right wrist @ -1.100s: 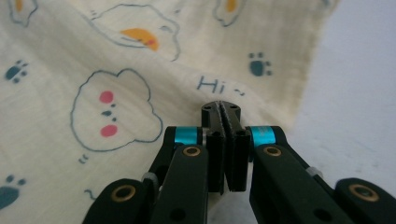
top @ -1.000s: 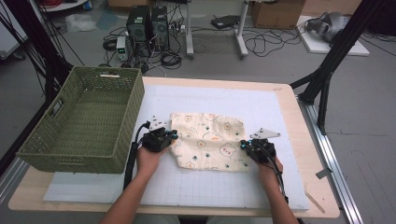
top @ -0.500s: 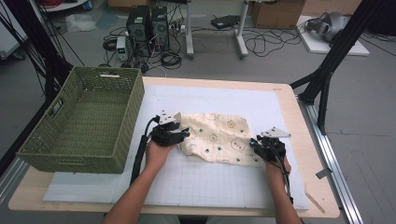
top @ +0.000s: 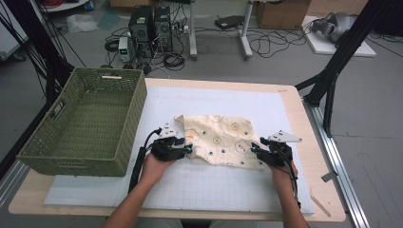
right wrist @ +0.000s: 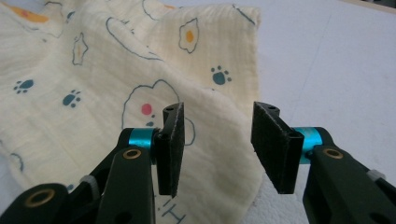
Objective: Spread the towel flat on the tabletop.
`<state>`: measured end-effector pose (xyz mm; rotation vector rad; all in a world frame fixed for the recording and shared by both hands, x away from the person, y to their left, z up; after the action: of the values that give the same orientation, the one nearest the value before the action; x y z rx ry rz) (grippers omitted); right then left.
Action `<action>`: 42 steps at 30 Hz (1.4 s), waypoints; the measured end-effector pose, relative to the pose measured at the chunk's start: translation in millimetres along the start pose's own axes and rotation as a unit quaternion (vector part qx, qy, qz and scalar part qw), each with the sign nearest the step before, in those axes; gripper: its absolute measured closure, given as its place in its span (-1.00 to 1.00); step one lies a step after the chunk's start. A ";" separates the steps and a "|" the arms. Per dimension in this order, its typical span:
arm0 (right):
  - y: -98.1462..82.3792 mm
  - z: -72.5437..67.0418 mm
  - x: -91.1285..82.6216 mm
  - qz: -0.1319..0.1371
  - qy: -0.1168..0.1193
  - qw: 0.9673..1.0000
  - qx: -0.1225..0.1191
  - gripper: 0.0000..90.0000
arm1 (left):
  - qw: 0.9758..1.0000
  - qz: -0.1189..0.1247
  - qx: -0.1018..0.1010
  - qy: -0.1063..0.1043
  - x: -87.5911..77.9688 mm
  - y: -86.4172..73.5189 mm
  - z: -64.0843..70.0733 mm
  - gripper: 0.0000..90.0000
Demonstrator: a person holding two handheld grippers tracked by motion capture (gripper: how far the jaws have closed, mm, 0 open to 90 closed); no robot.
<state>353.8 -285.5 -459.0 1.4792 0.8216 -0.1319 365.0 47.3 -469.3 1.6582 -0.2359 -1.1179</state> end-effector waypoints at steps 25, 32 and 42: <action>-23.1 -27.7 -10.3 -0.071 0.037 0.996 -0.032 0.18 | 1.000 -0.027 0.012 -0.002 -66.8 -41.7 -0.5 0.94; -30.7 -37.8 -27.3 -0.068 0.059 0.995 -0.030 0.25 | 1.000 -0.010 -0.001 -0.009 -72.2 -42.6 4.0 0.94; -46.6 -47.1 -37.5 -0.100 0.066 0.992 -0.033 0.99 | 1.000 -0.011 0.001 -0.027 -85.7 -55.1 15.5 0.94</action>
<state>281.7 -264.2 -470.8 1.3530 1.0715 -0.1557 286.8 114.5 -468.3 1.6368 -0.2544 -1.1808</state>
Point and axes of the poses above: each handheld gripper's, and its own axes: x roughly forward along the jaws, y roughly out of its top, z roughly to its right, the point moved 4 cm from there along x, roughly forward along the jaws, and after that the axes turned 10 degrees about x, right-handed, at the moved point
